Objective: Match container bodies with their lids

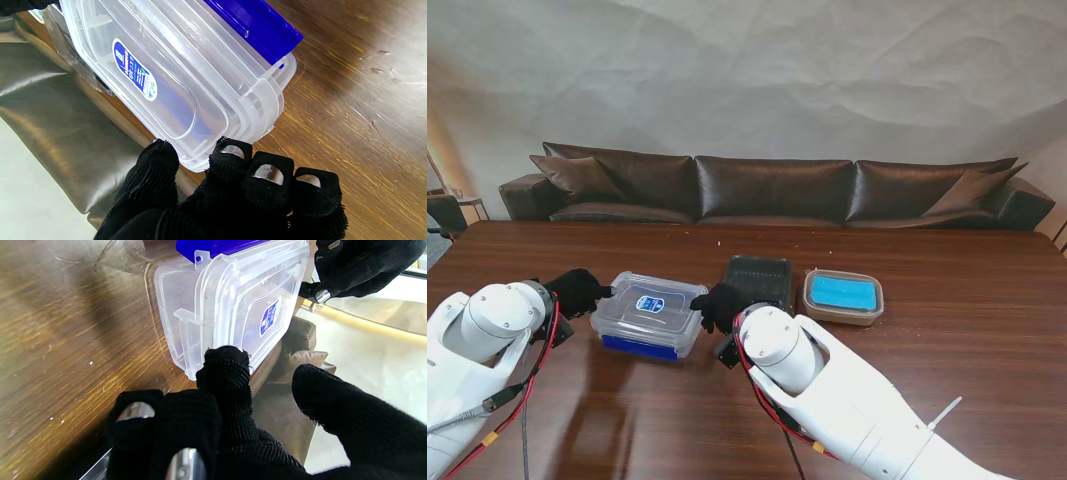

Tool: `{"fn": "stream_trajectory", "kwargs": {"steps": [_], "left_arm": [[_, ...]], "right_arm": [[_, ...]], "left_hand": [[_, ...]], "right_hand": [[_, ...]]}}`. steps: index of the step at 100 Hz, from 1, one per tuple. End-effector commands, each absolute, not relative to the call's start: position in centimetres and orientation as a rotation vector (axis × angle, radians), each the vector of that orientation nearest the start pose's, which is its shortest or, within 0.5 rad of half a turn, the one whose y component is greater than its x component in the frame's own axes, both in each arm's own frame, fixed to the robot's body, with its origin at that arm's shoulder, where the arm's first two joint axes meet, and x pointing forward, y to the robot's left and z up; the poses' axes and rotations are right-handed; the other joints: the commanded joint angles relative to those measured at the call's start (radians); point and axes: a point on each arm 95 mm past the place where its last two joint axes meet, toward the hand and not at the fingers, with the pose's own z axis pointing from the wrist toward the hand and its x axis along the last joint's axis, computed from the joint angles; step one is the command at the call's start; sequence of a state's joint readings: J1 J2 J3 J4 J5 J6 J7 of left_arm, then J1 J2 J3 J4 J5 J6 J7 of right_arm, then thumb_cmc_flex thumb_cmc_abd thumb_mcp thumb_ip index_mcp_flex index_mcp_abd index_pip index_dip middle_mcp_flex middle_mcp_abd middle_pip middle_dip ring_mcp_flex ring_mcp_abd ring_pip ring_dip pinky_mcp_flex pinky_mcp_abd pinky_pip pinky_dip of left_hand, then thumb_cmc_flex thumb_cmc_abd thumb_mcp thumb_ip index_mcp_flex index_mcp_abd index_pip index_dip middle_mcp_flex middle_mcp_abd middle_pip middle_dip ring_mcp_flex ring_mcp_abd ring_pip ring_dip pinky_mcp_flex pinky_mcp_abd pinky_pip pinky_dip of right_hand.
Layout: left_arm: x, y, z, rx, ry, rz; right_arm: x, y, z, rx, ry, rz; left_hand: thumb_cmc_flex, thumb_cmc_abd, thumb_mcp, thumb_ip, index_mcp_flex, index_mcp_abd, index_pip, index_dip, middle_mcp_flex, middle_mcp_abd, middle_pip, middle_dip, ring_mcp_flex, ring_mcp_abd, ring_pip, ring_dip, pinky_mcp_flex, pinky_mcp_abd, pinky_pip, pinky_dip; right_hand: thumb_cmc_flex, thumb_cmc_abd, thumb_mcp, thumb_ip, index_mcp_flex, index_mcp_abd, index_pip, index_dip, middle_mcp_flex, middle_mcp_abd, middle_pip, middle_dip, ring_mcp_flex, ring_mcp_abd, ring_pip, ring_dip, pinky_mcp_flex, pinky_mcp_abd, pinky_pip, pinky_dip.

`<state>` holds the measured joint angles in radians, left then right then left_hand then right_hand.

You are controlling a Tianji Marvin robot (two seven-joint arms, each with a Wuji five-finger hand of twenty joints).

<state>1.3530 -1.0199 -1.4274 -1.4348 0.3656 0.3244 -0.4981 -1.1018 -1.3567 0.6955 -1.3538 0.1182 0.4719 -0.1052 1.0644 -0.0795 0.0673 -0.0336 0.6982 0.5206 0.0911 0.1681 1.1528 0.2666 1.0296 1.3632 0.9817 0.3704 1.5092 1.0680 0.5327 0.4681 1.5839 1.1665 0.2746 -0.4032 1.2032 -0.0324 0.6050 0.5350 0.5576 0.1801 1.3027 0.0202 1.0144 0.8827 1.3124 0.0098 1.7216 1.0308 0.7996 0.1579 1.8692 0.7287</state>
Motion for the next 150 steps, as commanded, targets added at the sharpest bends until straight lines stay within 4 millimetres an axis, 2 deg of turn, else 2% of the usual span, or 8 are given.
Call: {"fn": "stream_trajectory", "kwargs": {"steps": [1,16,43,62,100,131,150], "left_arm": [[46.20,12.49,-29.69,-2.236,1.161,-1.295],[46.13,12.56,-29.92,-2.243,1.158,-1.286],[46.14,12.56,-30.08,-2.239,1.172,-1.283],[46.06,12.66,-30.05,-2.234,1.176,-1.275],[45.53,12.80,-30.05,-2.226,1.190,-1.249],[45.39,12.80,-30.09,-2.223,1.198,-1.242],[45.42,12.75,-30.13,-2.225,1.202,-1.240]], "right_arm": [[44.23,20.95,-31.65,-2.334,-1.203,-1.673],[44.26,20.84,-31.69,-2.339,-1.211,-1.674],[44.33,20.69,-31.81,-2.347,-1.219,-1.676],[44.12,20.69,-31.89,-2.338,-1.218,-1.678],[43.75,20.57,-32.03,-2.335,-1.225,-1.689],[43.76,20.40,-32.04,-2.340,-1.242,-1.703],[43.75,20.31,-32.13,-2.343,-1.252,-1.713]], "left_hand": [[-0.009,0.028,-0.024,0.025,0.002,-0.106,0.027,0.001,-0.010,0.016,0.006,0.016,-0.002,0.021,0.023,0.009,-0.029,0.007,-0.033,0.010],[-0.017,0.025,-0.033,0.025,-0.022,-0.097,0.017,-0.007,-0.018,0.015,0.005,0.016,-0.007,0.017,0.021,0.009,-0.030,0.006,-0.035,0.010],[-0.033,0.020,-0.048,0.026,-0.037,-0.172,0.011,-0.019,-0.023,0.011,0.007,0.017,-0.011,0.009,0.021,0.009,-0.032,0.000,-0.036,0.008],[-0.035,0.019,-0.051,0.027,-0.035,-0.166,0.011,-0.021,-0.023,0.011,0.007,0.017,-0.012,0.010,0.020,0.009,-0.032,-0.001,-0.036,0.008],[-0.036,0.017,-0.056,0.027,-0.027,-0.214,0.013,-0.024,-0.025,0.010,0.006,0.016,-0.012,0.010,0.020,0.010,-0.034,-0.003,-0.036,0.006],[-0.039,0.018,-0.060,0.027,-0.027,-0.216,0.012,-0.026,-0.026,0.008,0.006,0.016,-0.014,0.006,0.019,0.009,-0.035,-0.006,-0.037,0.005],[-0.039,0.017,-0.060,0.027,-0.049,-0.173,-0.002,-0.034,-0.027,0.009,0.006,0.016,-0.014,0.006,0.019,0.009,-0.036,-0.006,-0.037,0.004]], "right_hand": [[-0.003,0.016,-0.003,0.025,0.010,-0.418,-0.027,-0.010,0.097,0.061,0.030,0.005,0.004,-0.103,0.084,-0.002,0.394,0.012,0.202,0.019],[-0.004,0.016,-0.005,0.025,0.005,-0.416,-0.027,-0.010,0.096,0.061,0.030,0.005,0.004,-0.102,0.084,-0.002,0.393,0.013,0.200,0.019],[-0.006,0.016,-0.006,0.025,0.000,-0.415,-0.023,-0.008,0.094,0.060,0.029,0.005,0.003,-0.104,0.084,-0.002,0.393,0.014,0.200,0.019],[-0.007,0.017,-0.009,0.024,0.002,-0.414,-0.020,-0.007,0.095,0.059,0.030,0.005,0.004,-0.103,0.084,-0.002,0.393,0.014,0.199,0.019],[-0.009,0.017,-0.014,0.024,0.007,-0.411,-0.020,-0.007,0.096,0.058,0.030,0.005,0.004,-0.105,0.084,-0.002,0.393,0.015,0.199,0.018],[-0.011,0.018,-0.016,0.025,0.009,-0.406,-0.019,-0.007,0.098,0.058,0.030,0.004,0.004,-0.108,0.084,-0.001,0.393,0.015,0.198,0.018],[-0.010,0.015,-0.015,0.025,0.006,-0.408,-0.021,-0.008,0.098,0.058,0.030,0.004,0.004,-0.107,0.085,-0.001,0.393,0.016,0.197,0.018]]}}
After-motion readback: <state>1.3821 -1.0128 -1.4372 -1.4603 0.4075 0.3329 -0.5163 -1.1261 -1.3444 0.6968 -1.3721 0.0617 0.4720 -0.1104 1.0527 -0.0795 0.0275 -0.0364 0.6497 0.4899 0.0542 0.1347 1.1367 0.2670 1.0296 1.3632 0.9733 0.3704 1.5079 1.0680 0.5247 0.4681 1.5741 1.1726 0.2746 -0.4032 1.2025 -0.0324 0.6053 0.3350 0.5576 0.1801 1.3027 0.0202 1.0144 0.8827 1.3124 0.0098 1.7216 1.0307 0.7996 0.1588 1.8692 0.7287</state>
